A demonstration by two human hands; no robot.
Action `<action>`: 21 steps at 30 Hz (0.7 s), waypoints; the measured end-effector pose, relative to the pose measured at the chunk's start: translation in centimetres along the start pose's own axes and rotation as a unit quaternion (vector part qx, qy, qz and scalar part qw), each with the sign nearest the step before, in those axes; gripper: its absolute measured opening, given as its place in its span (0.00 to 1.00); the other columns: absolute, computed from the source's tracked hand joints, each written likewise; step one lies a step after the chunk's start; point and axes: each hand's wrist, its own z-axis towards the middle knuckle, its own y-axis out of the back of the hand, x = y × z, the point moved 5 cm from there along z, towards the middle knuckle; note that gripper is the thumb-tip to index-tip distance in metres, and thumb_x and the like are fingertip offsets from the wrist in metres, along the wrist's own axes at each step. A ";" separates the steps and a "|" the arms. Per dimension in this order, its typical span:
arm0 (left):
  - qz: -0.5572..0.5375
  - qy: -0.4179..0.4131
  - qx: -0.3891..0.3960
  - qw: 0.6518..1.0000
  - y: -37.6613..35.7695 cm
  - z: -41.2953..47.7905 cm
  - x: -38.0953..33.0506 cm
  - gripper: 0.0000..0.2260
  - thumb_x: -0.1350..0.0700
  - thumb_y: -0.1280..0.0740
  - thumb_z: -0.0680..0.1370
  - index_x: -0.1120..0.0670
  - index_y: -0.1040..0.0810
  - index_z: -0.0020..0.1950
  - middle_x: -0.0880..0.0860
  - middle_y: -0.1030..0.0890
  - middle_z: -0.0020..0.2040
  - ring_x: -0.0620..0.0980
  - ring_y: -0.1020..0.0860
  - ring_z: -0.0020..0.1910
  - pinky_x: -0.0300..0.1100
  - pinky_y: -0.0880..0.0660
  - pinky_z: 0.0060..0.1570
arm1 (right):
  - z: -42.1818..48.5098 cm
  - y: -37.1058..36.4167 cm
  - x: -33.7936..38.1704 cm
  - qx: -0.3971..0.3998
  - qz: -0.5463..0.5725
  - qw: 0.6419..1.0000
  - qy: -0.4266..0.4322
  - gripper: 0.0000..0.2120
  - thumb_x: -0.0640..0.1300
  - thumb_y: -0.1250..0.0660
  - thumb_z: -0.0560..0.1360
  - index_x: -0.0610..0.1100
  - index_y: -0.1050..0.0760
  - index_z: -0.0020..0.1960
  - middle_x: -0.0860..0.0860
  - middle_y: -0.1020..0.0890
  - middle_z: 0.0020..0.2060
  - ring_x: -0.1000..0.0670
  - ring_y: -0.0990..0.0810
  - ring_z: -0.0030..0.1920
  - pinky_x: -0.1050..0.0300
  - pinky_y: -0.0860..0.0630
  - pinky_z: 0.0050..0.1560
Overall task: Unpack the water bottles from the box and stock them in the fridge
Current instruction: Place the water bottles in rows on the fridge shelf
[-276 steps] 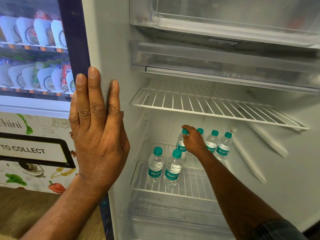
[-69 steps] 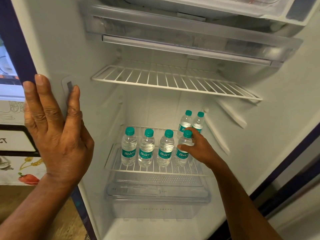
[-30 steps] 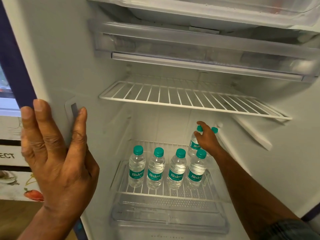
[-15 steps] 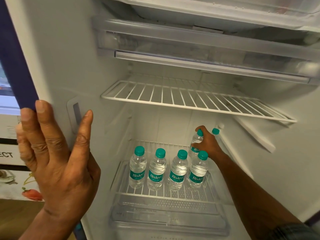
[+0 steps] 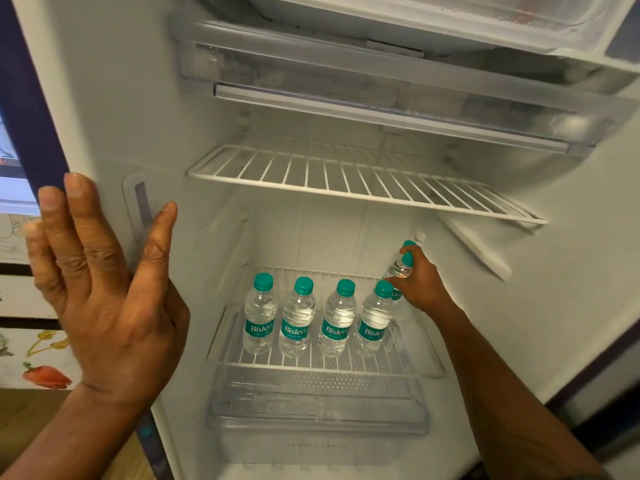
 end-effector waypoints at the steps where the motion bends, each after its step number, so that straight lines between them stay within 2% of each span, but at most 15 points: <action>1: -0.001 -0.001 0.006 1.000 -0.2 -0.1 0.2 0.28 0.63 0.45 0.87 0.43 0.44 0.84 0.68 0.47 0.82 0.77 0.39 0.76 0.73 0.34 0.69 | -0.6 0.4 0.2 0.003 -0.004 1.000 -0.003 0.32 0.38 0.24 0.70 0.45 0.35 0.69 0.47 0.23 0.55 0.49 0.22 0.49 0.60 0.26 0.49; 4: 0.001 0.007 0.009 1.000 0.2 -0.1 -0.1 0.27 0.61 0.46 0.87 0.43 0.43 0.84 0.69 0.42 0.81 0.79 0.36 0.74 0.72 0.33 0.68 | -2.3 1.1 0.7 0.021 -0.020 0.999 -0.014 0.33 0.38 0.23 0.69 0.46 0.35 0.68 0.48 0.23 0.54 0.48 0.21 0.49 0.57 0.25 0.49; 10: 0.009 0.016 0.020 1.000 -0.5 -0.3 0.6 0.25 0.57 0.48 0.88 0.40 0.44 0.84 0.66 0.42 0.82 0.75 0.37 0.76 0.69 0.35 0.72 | -5.6 2.0 1.1 0.028 -0.022 0.999 -0.017 0.28 0.37 0.24 0.70 0.46 0.34 0.63 0.50 0.22 0.52 0.48 0.20 0.48 0.55 0.23 0.51; 16: 0.005 0.011 0.000 1.000 -0.6 -0.2 0.6 0.25 0.58 0.47 0.88 0.41 0.43 0.84 0.66 0.45 0.83 0.71 0.43 0.80 0.68 0.38 0.75 | -7.0 1.5 1.3 0.051 -0.029 0.998 -0.014 0.28 0.39 0.24 0.71 0.47 0.35 0.66 0.50 0.23 0.57 0.48 0.21 0.52 0.50 0.23 0.58; 21: 0.017 0.012 0.011 1.000 -1.1 -0.3 1.0 0.25 0.58 0.48 0.88 0.40 0.45 0.84 0.65 0.46 0.83 0.70 0.43 0.81 0.67 0.38 0.75 | -7.8 1.1 1.2 0.067 -0.043 0.997 -0.019 0.31 0.39 0.24 0.71 0.47 0.36 0.68 0.47 0.23 0.62 0.44 0.20 0.58 0.46 0.23 0.61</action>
